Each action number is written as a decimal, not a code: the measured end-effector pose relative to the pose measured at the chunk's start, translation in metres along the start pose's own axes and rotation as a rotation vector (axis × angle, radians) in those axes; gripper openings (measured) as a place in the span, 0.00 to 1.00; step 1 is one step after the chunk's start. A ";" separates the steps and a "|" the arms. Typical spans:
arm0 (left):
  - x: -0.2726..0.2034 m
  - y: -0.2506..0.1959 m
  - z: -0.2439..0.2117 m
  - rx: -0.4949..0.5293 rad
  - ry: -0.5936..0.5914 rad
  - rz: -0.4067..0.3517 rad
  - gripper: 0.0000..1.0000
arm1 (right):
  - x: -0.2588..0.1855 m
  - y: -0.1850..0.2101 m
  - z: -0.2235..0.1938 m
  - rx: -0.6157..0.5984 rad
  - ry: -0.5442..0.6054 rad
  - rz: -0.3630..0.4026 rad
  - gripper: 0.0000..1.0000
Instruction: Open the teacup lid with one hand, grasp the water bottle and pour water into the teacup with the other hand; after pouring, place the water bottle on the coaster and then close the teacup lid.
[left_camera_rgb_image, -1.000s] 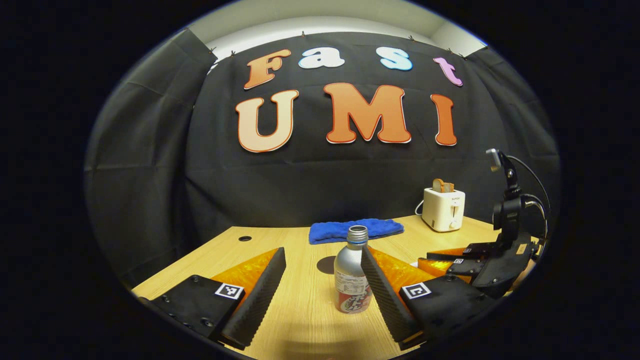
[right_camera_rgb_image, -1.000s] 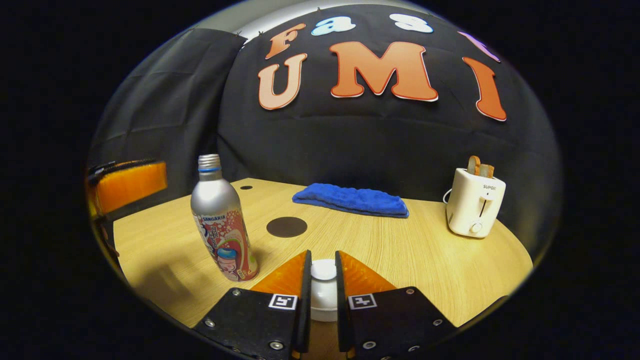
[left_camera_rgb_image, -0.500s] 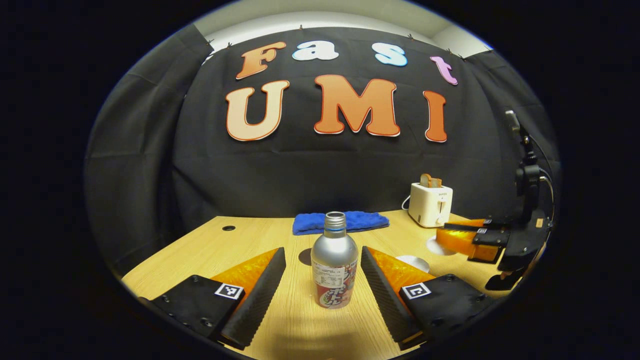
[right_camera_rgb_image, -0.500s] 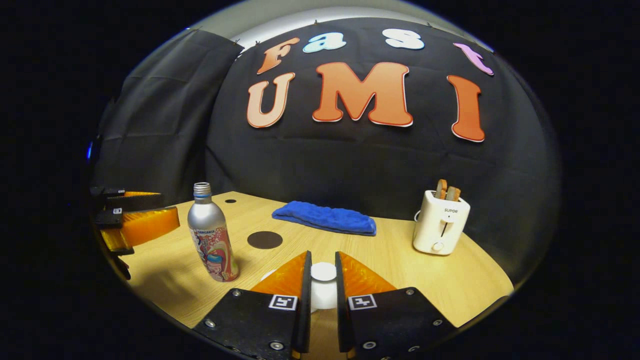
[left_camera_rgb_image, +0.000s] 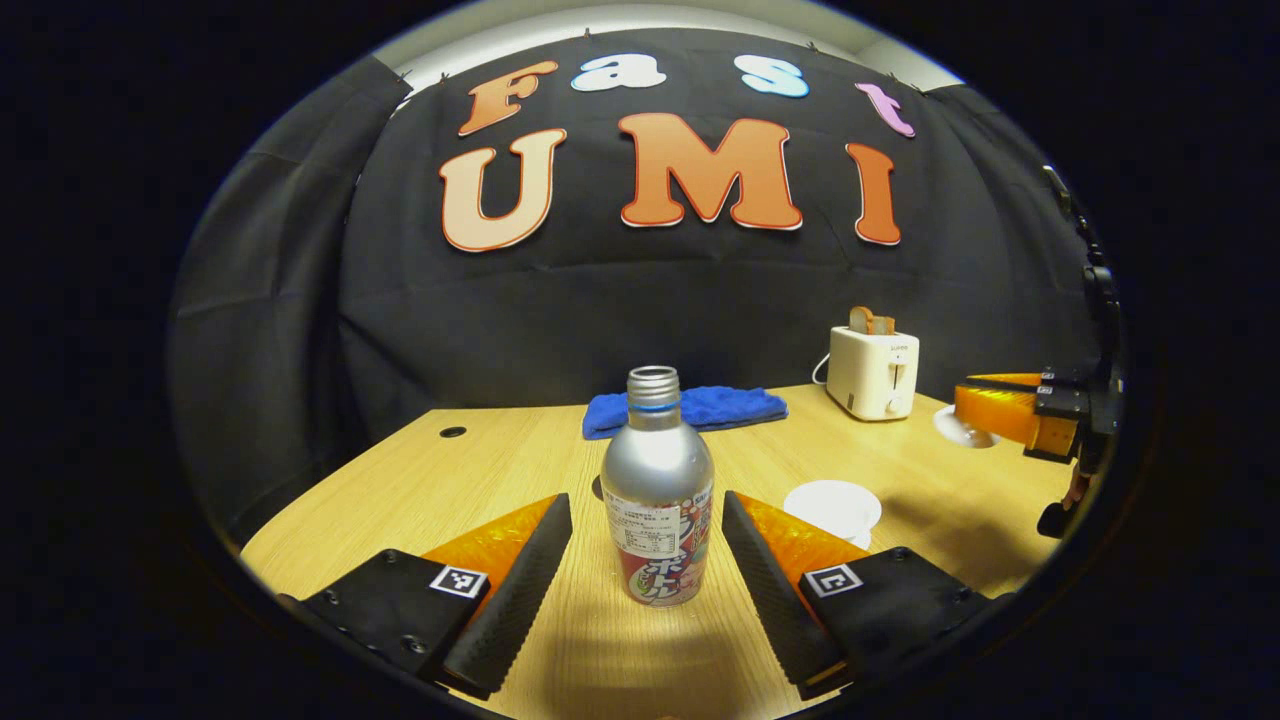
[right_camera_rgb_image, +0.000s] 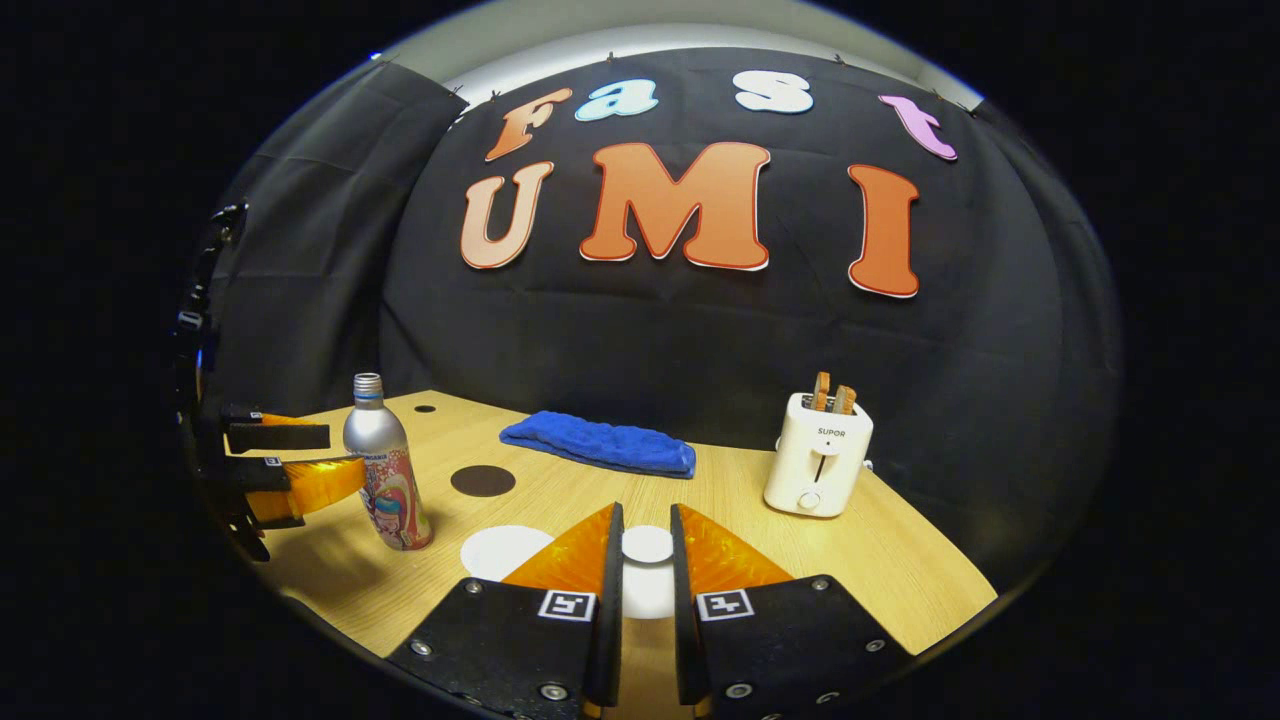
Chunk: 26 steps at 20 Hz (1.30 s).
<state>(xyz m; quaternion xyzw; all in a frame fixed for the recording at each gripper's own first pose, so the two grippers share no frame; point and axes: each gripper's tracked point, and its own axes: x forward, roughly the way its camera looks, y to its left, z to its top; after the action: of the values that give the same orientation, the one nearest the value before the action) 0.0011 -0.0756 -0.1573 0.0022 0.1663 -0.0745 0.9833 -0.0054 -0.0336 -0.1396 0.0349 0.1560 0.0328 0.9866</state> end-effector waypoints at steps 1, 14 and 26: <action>0.003 -0.002 -0.004 -0.007 0.014 -0.007 1.00 | -0.001 -0.004 -0.002 -0.005 0.003 -0.006 0.23; 0.041 -0.013 -0.038 -0.025 0.103 0.007 0.99 | -0.017 -0.062 -0.040 0.019 0.071 -0.109 0.23; 0.050 -0.006 -0.026 0.175 0.089 0.050 0.79 | -0.024 -0.083 -0.055 0.040 0.106 -0.144 0.23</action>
<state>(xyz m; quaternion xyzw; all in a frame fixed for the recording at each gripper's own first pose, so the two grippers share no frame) 0.0389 -0.0883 -0.1980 0.0954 0.2027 -0.0638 0.9725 -0.0406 -0.1153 -0.1908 0.0417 0.2107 -0.0395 0.9759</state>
